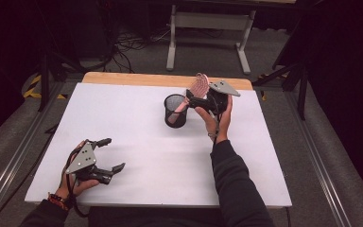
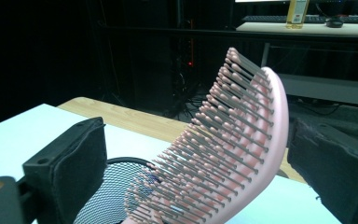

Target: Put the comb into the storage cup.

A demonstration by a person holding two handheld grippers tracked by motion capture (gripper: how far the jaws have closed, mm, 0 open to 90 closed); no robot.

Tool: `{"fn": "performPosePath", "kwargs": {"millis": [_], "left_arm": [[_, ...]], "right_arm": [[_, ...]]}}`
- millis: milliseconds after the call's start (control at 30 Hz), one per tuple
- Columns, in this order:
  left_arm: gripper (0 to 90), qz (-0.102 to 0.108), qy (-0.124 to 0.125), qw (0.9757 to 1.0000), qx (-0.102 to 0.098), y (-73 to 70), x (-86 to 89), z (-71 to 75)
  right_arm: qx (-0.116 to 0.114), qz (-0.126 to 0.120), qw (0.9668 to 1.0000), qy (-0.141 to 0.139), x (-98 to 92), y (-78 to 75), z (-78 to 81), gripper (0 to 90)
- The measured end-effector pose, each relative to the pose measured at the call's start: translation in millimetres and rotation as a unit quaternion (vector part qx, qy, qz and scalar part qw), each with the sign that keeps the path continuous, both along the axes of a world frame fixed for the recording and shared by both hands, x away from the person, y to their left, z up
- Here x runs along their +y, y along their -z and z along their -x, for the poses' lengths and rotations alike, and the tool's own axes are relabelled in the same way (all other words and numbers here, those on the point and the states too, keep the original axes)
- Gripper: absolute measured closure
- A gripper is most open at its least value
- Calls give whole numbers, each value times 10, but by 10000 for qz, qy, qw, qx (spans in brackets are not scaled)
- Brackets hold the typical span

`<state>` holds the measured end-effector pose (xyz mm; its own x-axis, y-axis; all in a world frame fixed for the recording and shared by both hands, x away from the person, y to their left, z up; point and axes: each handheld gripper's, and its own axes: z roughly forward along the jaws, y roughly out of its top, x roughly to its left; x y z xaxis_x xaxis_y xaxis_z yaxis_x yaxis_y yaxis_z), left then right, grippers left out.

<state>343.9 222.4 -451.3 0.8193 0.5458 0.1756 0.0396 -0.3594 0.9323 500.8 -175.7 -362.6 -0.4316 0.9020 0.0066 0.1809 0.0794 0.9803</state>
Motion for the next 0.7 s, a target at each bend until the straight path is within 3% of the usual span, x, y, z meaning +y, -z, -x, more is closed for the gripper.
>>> {"fn": "performPosePath", "kwargs": {"millis": [700], "left_arm": [[71,-20,-8,10000,-3,5,-8,-2]], "right_arm": [[-50,296,9994,-154,10,-121,113,65]]}}
